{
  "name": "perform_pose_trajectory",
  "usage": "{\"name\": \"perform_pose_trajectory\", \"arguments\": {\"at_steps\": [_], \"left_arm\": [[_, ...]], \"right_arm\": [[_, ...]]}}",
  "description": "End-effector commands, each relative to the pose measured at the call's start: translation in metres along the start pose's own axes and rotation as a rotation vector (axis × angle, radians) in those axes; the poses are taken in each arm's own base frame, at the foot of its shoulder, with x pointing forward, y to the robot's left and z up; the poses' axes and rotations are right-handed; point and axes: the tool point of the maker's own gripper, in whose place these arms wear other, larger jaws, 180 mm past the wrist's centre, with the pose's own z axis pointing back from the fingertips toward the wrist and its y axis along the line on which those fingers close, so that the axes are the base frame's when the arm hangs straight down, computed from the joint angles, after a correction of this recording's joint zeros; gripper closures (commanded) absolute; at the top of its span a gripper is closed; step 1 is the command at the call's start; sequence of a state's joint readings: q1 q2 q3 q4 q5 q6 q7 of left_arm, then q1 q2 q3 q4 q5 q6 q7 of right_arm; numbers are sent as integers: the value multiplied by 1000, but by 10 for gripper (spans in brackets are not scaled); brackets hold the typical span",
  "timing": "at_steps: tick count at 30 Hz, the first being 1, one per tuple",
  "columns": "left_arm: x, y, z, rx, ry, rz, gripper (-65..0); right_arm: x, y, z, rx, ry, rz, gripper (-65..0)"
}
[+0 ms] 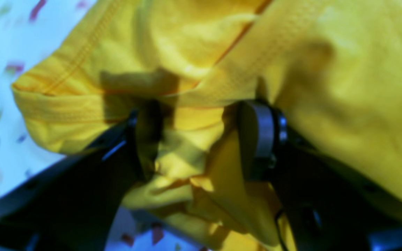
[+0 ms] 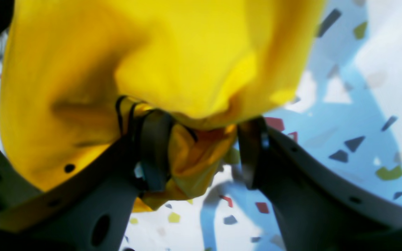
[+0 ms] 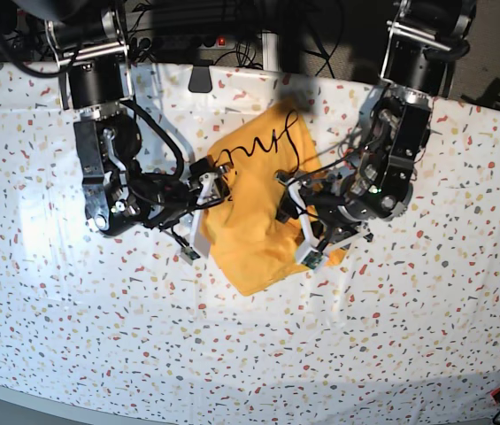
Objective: Fold the T-shirt properly
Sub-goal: 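Flip and flatten the folded shirt with both grippers, print side up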
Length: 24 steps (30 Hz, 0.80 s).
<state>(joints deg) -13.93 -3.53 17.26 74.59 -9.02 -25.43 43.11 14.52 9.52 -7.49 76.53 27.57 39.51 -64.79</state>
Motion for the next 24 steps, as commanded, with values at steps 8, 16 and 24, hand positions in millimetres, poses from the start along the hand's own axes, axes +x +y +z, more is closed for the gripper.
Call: {"name": "perform_pose_trajectory", "arguments": {"at_steps": [8,16,24], "left_arm": [[48,-3,-3,47,-75,-134,-344],[62,11,0,106,-100,-105,-344],[59,22,1,167,-82,-101,-344]], "right_arm": [[-28,13,7,-24,24,41,-310],[-48,-5,43,-124,2,57,-310],[-56,-33,75,-198,-73,-47,-310]]}}
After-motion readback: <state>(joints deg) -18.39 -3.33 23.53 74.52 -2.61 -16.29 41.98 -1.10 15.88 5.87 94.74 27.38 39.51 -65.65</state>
